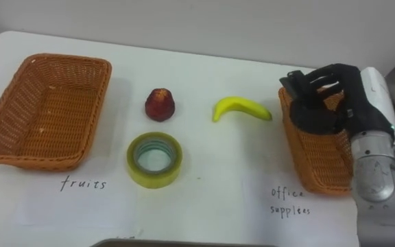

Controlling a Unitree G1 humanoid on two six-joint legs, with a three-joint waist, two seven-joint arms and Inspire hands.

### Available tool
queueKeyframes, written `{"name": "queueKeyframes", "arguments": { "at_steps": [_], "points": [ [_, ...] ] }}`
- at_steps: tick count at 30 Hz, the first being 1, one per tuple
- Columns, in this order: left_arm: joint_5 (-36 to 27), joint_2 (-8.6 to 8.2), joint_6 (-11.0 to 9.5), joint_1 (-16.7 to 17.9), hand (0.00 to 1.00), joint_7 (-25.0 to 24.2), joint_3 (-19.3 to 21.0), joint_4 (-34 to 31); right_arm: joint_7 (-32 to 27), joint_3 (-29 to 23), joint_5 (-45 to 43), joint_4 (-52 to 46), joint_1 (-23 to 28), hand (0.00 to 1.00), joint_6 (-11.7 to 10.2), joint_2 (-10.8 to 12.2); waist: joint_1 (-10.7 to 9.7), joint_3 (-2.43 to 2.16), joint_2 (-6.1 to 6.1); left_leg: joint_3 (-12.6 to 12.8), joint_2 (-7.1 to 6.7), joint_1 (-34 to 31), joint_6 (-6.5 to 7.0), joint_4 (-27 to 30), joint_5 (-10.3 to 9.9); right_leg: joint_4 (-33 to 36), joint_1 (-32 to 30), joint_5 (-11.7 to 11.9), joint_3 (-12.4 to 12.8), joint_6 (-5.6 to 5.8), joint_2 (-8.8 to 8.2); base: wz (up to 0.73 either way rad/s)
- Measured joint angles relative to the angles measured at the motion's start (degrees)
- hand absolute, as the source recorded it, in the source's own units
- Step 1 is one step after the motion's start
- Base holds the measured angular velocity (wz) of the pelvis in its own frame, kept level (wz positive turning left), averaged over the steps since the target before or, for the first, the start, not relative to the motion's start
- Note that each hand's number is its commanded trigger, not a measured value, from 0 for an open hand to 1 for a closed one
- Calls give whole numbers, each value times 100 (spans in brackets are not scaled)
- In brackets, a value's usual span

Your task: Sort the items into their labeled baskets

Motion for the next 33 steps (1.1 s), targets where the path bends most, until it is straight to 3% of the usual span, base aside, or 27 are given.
{"name": "queueKeyframes", "arguments": {
  "at_steps": [24,29,33],
  "points": [
    [-3,-12,39,135,0,-53,-4,-184,-44,-4,-7,173,2,100,18,-1,-6,-21,48,0,-2,-7,0,41,-1,15,10,0,-1,-1,-10,0],
    [-2,-19,146,141,0,-55,-11,-184,26,-5,11,280,6,100,23,-1,-7,-21,54,-17,-4,-12,0,43,-1,14,12,0,-3,0,-11,0],
    [-1,-23,237,143,0,-50,-10,-196,50,-8,32,437,6,100,199,-2,-19,-27,53,-39,-9,-17,1,44,-1,11,15,0,-16,0,-25,0]
  ]
}}
